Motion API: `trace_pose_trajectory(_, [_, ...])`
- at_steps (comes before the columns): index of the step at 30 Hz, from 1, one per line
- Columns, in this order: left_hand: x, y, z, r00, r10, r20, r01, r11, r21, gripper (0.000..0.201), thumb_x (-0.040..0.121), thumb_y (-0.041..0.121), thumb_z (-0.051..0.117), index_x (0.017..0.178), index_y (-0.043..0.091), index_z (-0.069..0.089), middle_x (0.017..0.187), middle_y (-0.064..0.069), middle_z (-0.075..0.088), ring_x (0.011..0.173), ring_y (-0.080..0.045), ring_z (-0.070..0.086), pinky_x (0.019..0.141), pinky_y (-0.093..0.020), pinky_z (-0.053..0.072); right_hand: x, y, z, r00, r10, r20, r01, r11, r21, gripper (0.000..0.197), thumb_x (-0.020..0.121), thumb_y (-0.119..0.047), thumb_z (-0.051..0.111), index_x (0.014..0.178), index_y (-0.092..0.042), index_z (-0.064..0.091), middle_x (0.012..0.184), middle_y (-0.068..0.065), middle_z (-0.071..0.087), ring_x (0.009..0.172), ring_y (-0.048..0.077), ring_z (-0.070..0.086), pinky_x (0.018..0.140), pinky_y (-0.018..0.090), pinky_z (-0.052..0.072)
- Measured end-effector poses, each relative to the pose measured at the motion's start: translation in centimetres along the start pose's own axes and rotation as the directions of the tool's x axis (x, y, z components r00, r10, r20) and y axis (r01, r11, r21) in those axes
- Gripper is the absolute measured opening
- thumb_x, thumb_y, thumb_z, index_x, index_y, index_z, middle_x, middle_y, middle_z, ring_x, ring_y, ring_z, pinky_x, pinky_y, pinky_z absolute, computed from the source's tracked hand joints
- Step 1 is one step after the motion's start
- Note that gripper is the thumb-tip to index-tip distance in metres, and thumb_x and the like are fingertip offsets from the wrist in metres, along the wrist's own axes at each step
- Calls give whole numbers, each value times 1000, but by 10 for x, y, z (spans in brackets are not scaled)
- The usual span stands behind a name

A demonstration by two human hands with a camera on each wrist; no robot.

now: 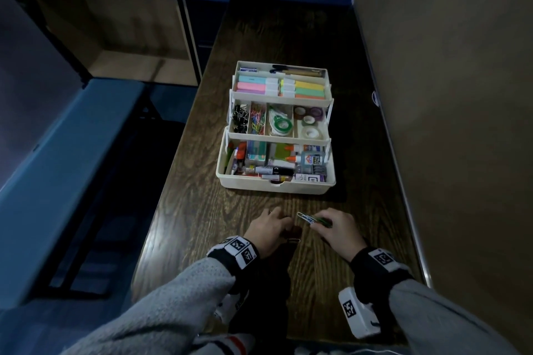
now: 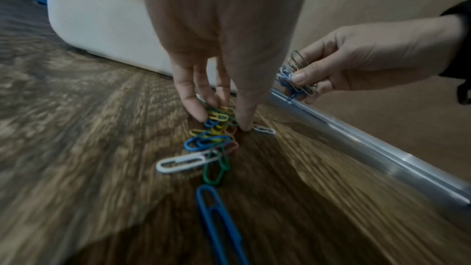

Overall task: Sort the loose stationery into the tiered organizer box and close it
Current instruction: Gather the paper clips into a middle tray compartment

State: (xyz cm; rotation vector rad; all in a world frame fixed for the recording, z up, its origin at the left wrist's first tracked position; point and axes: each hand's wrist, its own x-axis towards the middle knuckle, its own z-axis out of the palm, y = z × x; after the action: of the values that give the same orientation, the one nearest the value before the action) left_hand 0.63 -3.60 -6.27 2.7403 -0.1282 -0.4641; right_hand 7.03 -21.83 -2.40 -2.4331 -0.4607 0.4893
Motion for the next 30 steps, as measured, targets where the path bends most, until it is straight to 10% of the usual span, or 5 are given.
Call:
trace_pose_trajectory(18, [-8,-22,-8,987,-98,-126,66,968,-243,20,84,15,58,101,12,66,108,-8,57,96,-28,60,80,-29,43,10,-20,5,997,-75,3,75,997,34,20,84,-17,71,101,-7,72,96,5,68,88,11,57,76,14,36])
trace_pose_trajectory(30, [-40,-42,-80,877,-348,-330,78,782,-618,14,75,7,68,74,21,66,82,8,66,74,-4,60,72,-21,50,26,-41,5,998,-53,43,46,990,135,24,83,-19,73,105,-10,73,99,0,70,93,10,62,83,20,44])
